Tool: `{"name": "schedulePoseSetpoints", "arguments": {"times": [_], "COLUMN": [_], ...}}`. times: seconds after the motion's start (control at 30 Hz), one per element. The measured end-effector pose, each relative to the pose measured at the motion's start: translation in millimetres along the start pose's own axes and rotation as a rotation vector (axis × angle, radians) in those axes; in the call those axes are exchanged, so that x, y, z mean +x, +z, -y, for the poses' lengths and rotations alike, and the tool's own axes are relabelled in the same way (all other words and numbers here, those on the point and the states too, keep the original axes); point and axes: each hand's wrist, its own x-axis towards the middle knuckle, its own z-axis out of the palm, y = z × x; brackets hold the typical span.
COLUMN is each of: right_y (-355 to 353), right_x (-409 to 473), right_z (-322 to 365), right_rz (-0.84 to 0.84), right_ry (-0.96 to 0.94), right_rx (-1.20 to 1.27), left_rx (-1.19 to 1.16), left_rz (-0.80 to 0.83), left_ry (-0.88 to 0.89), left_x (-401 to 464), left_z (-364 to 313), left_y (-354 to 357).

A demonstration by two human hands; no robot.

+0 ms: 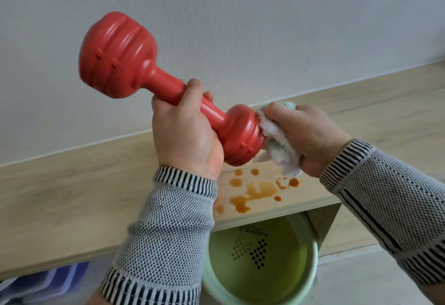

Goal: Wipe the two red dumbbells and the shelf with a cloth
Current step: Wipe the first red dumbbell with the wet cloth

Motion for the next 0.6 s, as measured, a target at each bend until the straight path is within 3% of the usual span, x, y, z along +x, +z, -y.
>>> {"name": "schedulePoseSetpoints", "arguments": {"times": [0.23, 0.47, 0.5, 0.6], "right_y": [-4, 6, 10, 16], "right_x": [-7, -5, -6, -9], "right_z": [0, -2, -3, -6], "right_rz": [0.185, 0.116, 0.094, -0.059], "right_ry": [0.064, 0.049, 0.014, -0.237], "right_rx": [-0.131, -0.008, -0.061, -0.576], "left_rx": [0.052, -0.035, -0.017, 0.042], "left_rz": [-0.067, -0.121, -0.113, -0.089], "left_ry": [0.059, 0.031, 0.041, 0.079], "left_x": [7, 14, 13, 12], "left_z": [0, 1, 3, 6], "left_y": [-5, -7, -6, -6]}}
